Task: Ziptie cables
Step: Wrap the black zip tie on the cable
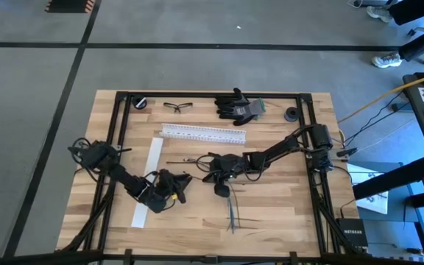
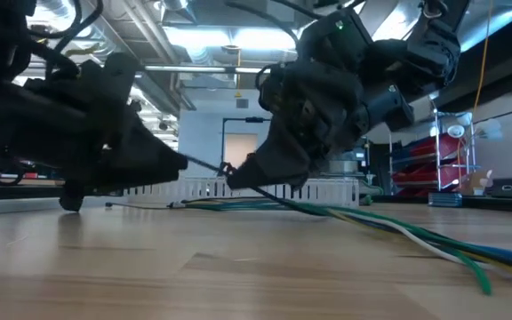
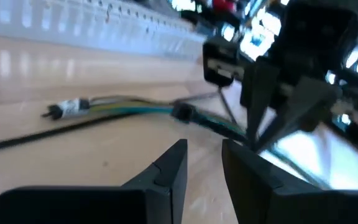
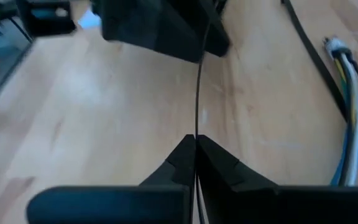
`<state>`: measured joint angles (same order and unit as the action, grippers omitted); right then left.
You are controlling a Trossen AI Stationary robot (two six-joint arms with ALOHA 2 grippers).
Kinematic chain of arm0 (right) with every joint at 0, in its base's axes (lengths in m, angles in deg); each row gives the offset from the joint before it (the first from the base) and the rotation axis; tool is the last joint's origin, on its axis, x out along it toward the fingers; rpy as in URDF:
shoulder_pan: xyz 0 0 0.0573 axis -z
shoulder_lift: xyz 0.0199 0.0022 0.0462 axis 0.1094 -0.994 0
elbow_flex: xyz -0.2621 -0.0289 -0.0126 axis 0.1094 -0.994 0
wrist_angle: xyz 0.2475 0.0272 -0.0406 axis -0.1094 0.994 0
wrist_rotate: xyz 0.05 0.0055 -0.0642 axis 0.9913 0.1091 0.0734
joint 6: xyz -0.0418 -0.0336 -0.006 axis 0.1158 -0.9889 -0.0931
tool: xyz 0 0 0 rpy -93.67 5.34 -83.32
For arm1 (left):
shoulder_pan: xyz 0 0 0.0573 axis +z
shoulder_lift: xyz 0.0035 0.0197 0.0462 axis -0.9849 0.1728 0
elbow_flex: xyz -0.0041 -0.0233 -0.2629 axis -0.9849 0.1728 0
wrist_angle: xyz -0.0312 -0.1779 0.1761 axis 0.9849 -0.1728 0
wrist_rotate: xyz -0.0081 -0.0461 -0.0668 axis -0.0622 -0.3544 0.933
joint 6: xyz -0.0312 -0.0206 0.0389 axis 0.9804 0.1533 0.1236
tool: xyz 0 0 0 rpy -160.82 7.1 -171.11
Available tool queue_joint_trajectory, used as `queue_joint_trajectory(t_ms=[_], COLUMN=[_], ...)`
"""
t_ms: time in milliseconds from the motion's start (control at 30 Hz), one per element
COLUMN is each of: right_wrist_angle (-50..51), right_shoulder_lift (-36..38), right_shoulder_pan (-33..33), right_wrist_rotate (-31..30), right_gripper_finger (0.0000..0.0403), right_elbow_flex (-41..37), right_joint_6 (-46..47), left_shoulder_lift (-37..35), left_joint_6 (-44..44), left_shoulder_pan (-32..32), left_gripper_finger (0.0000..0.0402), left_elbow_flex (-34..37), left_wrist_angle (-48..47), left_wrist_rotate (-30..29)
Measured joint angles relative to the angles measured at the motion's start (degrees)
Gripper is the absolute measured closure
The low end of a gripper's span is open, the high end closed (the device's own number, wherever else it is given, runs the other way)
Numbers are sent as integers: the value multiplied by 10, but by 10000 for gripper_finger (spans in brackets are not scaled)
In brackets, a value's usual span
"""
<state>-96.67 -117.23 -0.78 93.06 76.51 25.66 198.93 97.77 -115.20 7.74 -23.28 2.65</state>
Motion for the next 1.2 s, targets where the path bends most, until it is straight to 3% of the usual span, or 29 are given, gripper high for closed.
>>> queue_joint_trajectory(t_ms=[200, 467, 700, 900, 1200], right_wrist_angle=[-5, -6, -6, -8, -8], right_shoulder_lift=[0, 0, 0, 0, 0], right_shoulder_pan=[0, 0, 0, 0, 0], right_wrist_rotate=[2, 2, 2, 2, 2], right_gripper_finger=[403, 403, 403, 403, 403], right_elbow_flex=[0, 0, 0, 0, 0], right_joint_6=[0, 0, 0, 0, 0], left_shoulder_lift=[39, 40, 34, 34, 34], left_joint_6=[-85, -140, -165, -97, -109], left_shoulder_pan=[1, 14, -15, -21, -7], left_gripper_finger=[318, 348, 363, 333, 272], left_elbow_flex=[-17, -29, -25, -9, 4], left_wrist_angle=[102, 107, 109, 108, 163], left_wrist_rotate=[-15, -11, 11, 8, 2])
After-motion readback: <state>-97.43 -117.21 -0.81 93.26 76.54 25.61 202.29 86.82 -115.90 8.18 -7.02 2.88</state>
